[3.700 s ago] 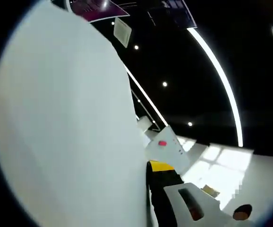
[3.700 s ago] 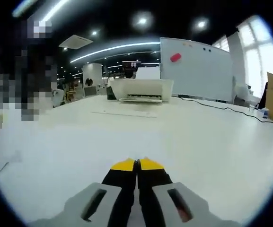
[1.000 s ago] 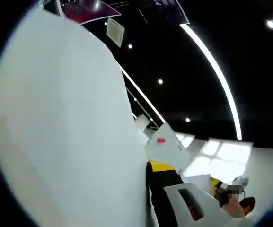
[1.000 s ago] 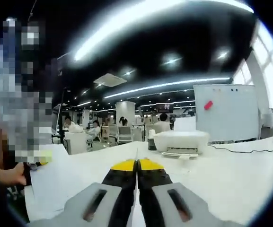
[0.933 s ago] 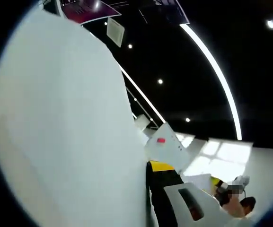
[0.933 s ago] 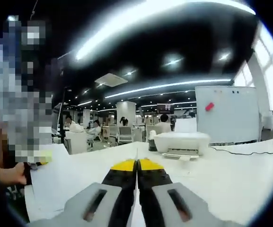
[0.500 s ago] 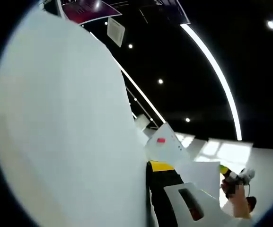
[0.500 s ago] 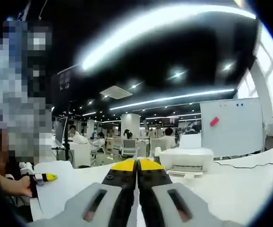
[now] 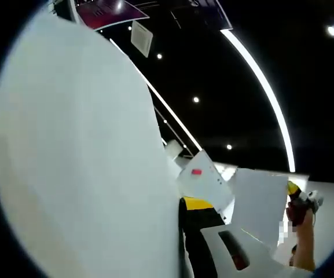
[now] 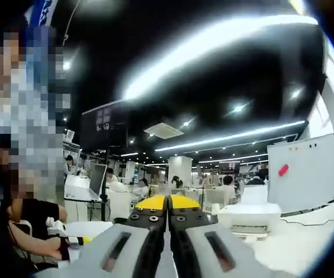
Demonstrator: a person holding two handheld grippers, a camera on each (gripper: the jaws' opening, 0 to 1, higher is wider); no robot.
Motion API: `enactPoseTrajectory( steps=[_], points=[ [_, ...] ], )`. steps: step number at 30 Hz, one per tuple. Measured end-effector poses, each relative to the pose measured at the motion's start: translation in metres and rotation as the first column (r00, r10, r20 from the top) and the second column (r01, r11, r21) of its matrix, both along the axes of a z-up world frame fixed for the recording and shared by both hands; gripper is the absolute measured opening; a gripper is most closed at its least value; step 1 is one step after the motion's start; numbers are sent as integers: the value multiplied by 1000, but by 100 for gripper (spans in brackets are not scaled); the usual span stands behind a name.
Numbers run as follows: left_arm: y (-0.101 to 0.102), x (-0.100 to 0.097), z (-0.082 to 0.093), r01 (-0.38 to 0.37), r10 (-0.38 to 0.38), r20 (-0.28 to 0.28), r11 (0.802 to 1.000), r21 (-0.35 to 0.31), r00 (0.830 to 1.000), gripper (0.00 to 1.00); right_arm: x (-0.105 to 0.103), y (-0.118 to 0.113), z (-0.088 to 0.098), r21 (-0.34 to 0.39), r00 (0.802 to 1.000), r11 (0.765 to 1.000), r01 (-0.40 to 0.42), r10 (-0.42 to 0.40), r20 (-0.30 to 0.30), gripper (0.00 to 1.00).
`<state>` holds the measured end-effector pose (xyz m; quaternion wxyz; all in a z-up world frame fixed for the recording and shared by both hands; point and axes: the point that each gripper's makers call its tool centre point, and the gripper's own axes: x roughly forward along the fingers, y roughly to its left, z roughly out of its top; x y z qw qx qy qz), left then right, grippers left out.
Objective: Organize the stack of printing papers by aligning and flattening the scattered papers on the table
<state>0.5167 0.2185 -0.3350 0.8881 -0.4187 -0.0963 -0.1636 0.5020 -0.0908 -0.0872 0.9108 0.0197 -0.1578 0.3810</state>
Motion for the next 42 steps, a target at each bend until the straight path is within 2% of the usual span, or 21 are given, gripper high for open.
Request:
enactPoseTrajectory(
  steps=[11, 13, 18, 23, 29, 31, 36, 37, 40, 42],
  points=[
    [-1, -1, 0, 8, -8, 3, 1000, 2, 1000, 6, -16, 14, 19, -21, 998, 999, -40, 41, 39, 0],
    [-2, -1, 0, 8, -8, 4, 1000, 1, 1000, 7, -20, 18, 23, -15, 997, 998, -64, 64, 43, 0],
    [-2, -2, 1, 8, -8, 6, 1000, -3, 1000, 7, -27, 26, 31, 30, 988, 987, -155, 155, 11, 0],
    [-1, -2, 1, 8, -8, 8, 1000, -7, 1000, 7, -36, 32, 37, 92, 964, 961, -261, 264, -23, 0],
    [-1, -2, 1, 9, -9, 9, 1000, -7, 1000, 7, -42, 40, 39, 131, 934, 931, -341, 352, -62, 0],
    [-1, -2, 1, 8, -7, 10, 1000, -6, 1000, 7, -43, 44, 36, 147, 915, 914, -377, 392, -93, 0],
    [-2, -3, 2, 12, -12, 14, 1000, -7, 1000, 7, -44, 55, 30, 159, 886, 892, -423, 444, -132, 0],
    [-2, -3, 2, 12, -12, 14, 1000, -6, 1000, 7, -46, 58, 29, 164, 875, 882, -441, 463, -140, 0],
    [-2, -3, 2, 12, -12, 14, 1000, -7, 1000, 7, -53, 64, 29, 169, 851, 861, -480, 504, -149, 0],
    [-2, -3, 2, 12, -12, 14, 1000, -6, 1000, 7, -56, 69, 28, 165, 843, 854, -493, 516, -155, 0]
  ],
)
